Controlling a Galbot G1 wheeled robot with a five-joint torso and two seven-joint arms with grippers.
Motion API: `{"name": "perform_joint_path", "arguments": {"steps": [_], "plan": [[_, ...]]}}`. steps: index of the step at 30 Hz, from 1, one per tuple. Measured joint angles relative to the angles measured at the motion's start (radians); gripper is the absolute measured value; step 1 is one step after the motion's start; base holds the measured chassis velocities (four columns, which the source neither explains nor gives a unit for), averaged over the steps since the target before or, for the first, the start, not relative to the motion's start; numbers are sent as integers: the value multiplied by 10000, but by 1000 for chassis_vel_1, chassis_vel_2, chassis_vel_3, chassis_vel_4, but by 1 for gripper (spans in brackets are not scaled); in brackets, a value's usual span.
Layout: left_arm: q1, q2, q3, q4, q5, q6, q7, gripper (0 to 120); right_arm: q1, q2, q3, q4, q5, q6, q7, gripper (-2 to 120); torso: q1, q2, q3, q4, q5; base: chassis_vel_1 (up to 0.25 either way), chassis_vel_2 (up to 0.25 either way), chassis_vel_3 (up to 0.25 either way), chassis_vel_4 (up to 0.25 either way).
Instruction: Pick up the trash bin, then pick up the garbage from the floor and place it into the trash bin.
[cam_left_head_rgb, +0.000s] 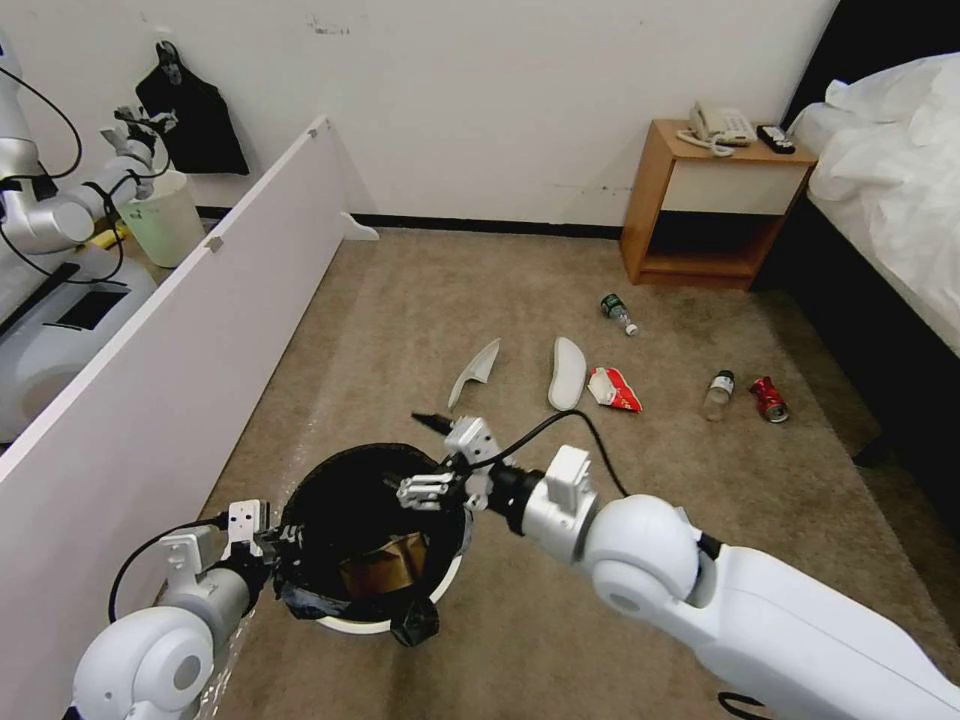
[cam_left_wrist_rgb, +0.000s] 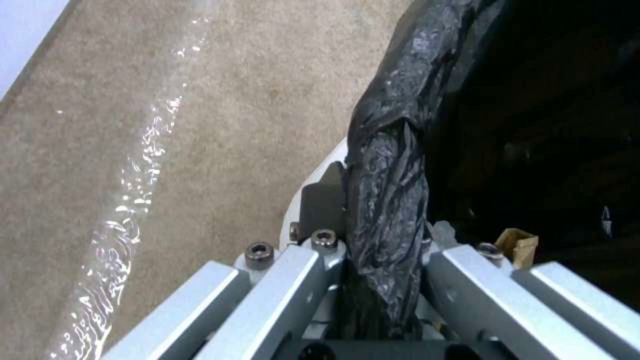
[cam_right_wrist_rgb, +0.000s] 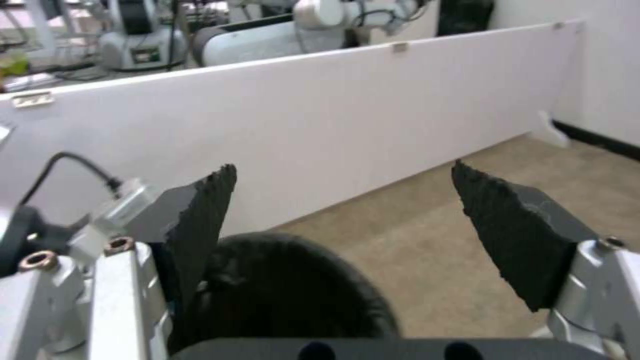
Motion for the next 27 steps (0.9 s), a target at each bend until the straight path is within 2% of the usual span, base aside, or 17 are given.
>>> {"name": "perform_joint_path", "arguments": {"steps": [8,11,12,14,15,16,17,18,19,21,27], "plan": [[80,-69,-2,-61,-51,6,-105,1,-1869,-940,2045,466,-244,79,-76,89,0,0,0,-2,2,0,0,0,0],[57,-80,27,-44,-22,-39,-106,1,-3225,-1710,3657,756,-425,195,-140,95,0,0,0,-3,1,0,0,0,0],[57,-80,27,-44,-22,-39,-106,1,-3225,-1710,3657,756,-425,195,-140,95,0,0,0,-3,1,0,0,0,0],[6,-116,84,-7,54,-195,77,1,-4769,-2441,5427,990,-584,364,-254,99,0,0,-1,-5,-2,0,0,0,0],[6,-116,84,-7,54,-195,77,1,-4769,-2441,5427,990,-584,364,-254,99,0,0,-1,-5,-2,0,0,0,0],[-9,-154,90,1,113,-296,194,1,-5405,-2688,6203,1033,-681,464,-280,100,0,0,-1,-7,-1,0,0,0,0],[-9,-154,90,1,113,-296,194,1,-5405,-2688,6203,1033,-681,464,-280,100,0,0,-1,-7,-1,0,0,0,0],[-27,-210,80,-6,152,-375,279,1,-6060,-2810,7222,1038,-806,581,-290,100,-1,0,-1,-4,0,0,0,0,0],[-27,-210,80,-6,152,-375,279,1,-6060,-2810,7222,1038,-806,581,-290,100,-1,0,-1,-4,0,0,0,0,0],[-90,-303,24,-97,162,-463,344,1,-6704,-2629,8750,901,-978,678,-302,100,0,0,0,1,0,0,0,0,0],[-83,-298,-84,-271,164,-563,419,1,-7235,-2203,9805,835,-1375,707,-304,100,0,-2,0,0,-1,0,0,0,0]]}}
